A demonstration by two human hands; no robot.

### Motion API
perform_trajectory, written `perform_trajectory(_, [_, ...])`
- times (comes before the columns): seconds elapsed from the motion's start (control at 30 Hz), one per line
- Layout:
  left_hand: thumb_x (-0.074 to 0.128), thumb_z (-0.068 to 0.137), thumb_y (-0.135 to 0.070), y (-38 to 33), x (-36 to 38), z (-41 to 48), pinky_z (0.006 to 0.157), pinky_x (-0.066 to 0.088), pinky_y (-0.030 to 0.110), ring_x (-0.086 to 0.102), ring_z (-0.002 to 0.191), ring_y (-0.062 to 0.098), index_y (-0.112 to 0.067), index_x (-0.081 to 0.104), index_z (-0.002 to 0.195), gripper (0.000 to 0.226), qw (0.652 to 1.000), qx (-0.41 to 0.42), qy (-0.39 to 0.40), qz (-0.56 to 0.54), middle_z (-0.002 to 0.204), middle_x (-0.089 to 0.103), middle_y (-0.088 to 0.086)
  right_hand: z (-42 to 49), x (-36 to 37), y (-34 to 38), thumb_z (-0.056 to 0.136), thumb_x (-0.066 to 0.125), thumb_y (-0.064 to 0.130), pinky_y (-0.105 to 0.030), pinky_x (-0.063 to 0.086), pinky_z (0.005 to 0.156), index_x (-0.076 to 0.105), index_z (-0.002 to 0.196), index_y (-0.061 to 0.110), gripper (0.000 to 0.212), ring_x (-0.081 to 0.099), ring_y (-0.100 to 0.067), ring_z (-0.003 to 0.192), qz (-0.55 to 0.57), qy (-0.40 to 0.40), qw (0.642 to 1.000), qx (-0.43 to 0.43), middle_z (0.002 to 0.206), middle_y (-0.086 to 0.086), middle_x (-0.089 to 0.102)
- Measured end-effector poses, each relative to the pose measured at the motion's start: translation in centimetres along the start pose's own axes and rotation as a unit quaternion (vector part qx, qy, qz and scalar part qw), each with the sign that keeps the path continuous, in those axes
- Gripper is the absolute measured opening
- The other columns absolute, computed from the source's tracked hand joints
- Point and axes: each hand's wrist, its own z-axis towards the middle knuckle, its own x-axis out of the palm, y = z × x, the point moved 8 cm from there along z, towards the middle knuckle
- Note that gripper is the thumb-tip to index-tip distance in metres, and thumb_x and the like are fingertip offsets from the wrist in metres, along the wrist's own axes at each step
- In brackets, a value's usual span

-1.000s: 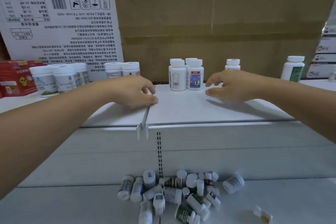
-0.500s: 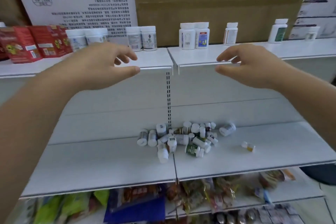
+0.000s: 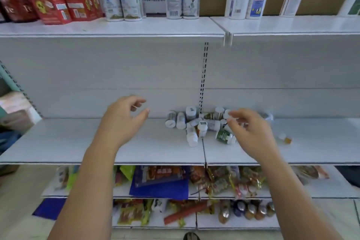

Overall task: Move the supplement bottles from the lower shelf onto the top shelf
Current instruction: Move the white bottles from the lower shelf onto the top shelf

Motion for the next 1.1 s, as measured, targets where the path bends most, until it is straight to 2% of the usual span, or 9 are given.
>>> perform_trajectory(0.3, [0.068, 0.087, -0.019, 8.4, 11.8, 3.9, 0.082, 0.042, 0.024, 0.061, 0.095, 0.017, -0.017, 0.066, 0.113, 0.026, 0.988, -0.125, 0.051, -0.078, 0.104, 0.066, -0.001, 6.3, 13.9, -6.1, 0.093, 0.055, 0.027, -0.016, 0.040, 0.066, 0.060, 0.118, 0.021, 0.026, 0.058, -0.010, 0.092, 0.061, 0.113, 0.989, 0.077, 0.103, 0.006, 0.064])
perform_trajectory(0.4, [0.067, 0.088, -0.026, 11.7, 16.7, 6.5, 0.080, 0.041, 0.023, 0.061, 0.096, 0.017, -0.017, 0.064, 0.117, 0.031, 0.983, -0.154, 0.084, -0.060, 0.110, 0.066, 0.001, 10.4, 18.6, -7.3, 0.091, 0.053, 0.021, -0.027, 0.038, 0.069, 0.059, 0.111, 0.015, 0.022, 0.054, -0.018, 0.088, 0.025, 0.162, 0.983, 0.087, 0.096, 0.000, 0.059])
perform_trajectory(0.5, [0.066, 0.088, -0.034, 15.1, 21.7, 8.9, 0.082, 0.042, 0.025, 0.062, 0.104, 0.021, -0.016, 0.061, 0.122, 0.038, 0.977, -0.172, 0.127, -0.018, 0.119, 0.065, 0.004, 14.1, 23.8, -8.8, 0.086, 0.050, 0.021, -0.028, 0.031, 0.055, 0.045, 0.078, 0.013, 0.012, 0.048, -0.022, 0.069, -0.028, 0.213, 0.972, 0.092, 0.072, -0.004, 0.049])
perform_trajectory(0.6, [0.062, 0.090, -0.039, 17.8, 26.3, 11.4, 0.082, 0.041, 0.028, 0.061, 0.109, 0.026, -0.012, 0.060, 0.123, 0.043, 0.967, -0.187, 0.172, 0.014, 0.121, 0.064, 0.009, 16.6, 28.3, -10.6, 0.089, 0.048, 0.023, -0.027, 0.036, 0.056, 0.043, 0.091, 0.014, 0.011, 0.056, -0.028, 0.081, -0.081, 0.259, 0.958, 0.092, 0.084, -0.007, 0.053])
perform_trajectory(0.7, [0.058, 0.092, -0.040, 18.7, 29.2, 14.2, 0.069, 0.044, 0.035, 0.064, 0.093, 0.035, -0.001, 0.065, 0.094, 0.040, 0.964, -0.199, 0.177, -0.005, 0.096, 0.068, 0.022, 18.5, 31.3, -11.4, 0.094, 0.044, 0.019, -0.035, 0.046, 0.079, 0.053, 0.115, 0.008, 0.026, 0.058, -0.033, 0.107, -0.190, 0.276, 0.940, 0.069, 0.116, -0.013, 0.059])
perform_trajectory(0.8, [0.056, 0.093, -0.035, 19.3, 31.4, 15.8, 0.049, 0.032, 0.030, 0.052, 0.058, 0.026, -0.010, 0.050, 0.057, 0.043, 0.959, -0.223, 0.174, -0.022, 0.054, 0.049, 0.009, 20.0, 33.2, -12.3, 0.093, 0.041, 0.021, -0.041, 0.044, 0.088, 0.051, 0.124, 0.011, 0.034, 0.056, -0.031, 0.114, -0.301, 0.260, 0.917, 0.034, 0.125, -0.010, 0.058])
perform_trajectory(0.87, [0.057, 0.089, -0.036, 20.6, 33.0, 15.6, 0.053, 0.042, 0.028, 0.058, 0.058, 0.025, -0.007, 0.058, 0.060, 0.041, 0.943, -0.266, 0.191, -0.066, 0.057, 0.057, 0.011, 20.4, 34.3, -13.4, 0.092, 0.040, 0.028, -0.043, 0.041, 0.088, 0.046, 0.130, 0.011, 0.041, 0.053, -0.033, 0.119, -0.302, 0.258, 0.916, 0.059, 0.130, -0.011, 0.055])
perform_trajectory(0.97, [0.065, 0.076, -0.047, 22.2, 34.3, 14.9, 0.071, 0.061, 0.043, 0.072, 0.073, 0.030, 0.004, 0.070, 0.076, 0.051, 0.905, -0.332, 0.177, -0.197, 0.077, 0.072, 0.022, 20.3, 34.4, -14.5, 0.092, 0.042, 0.037, -0.045, 0.044, 0.090, 0.041, 0.133, 0.008, 0.051, 0.053, -0.034, 0.120, -0.249, 0.248, 0.928, 0.126, 0.131, -0.012, 0.055])
perform_trajectory(1.1, [0.068, 0.089, -0.020, 20.9, 33.2, 12.8, 0.059, 0.057, 0.031, 0.068, 0.078, 0.025, 0.001, 0.066, 0.098, 0.024, 0.792, -0.420, 0.144, -0.420, 0.088, 0.070, 0.016, 20.3, 33.2, -13.8, 0.089, 0.046, 0.042, -0.033, 0.048, 0.084, 0.055, 0.114, 0.010, 0.042, 0.061, -0.029, 0.101, -0.129, 0.247, 0.948, 0.152, 0.109, -0.011, 0.064])
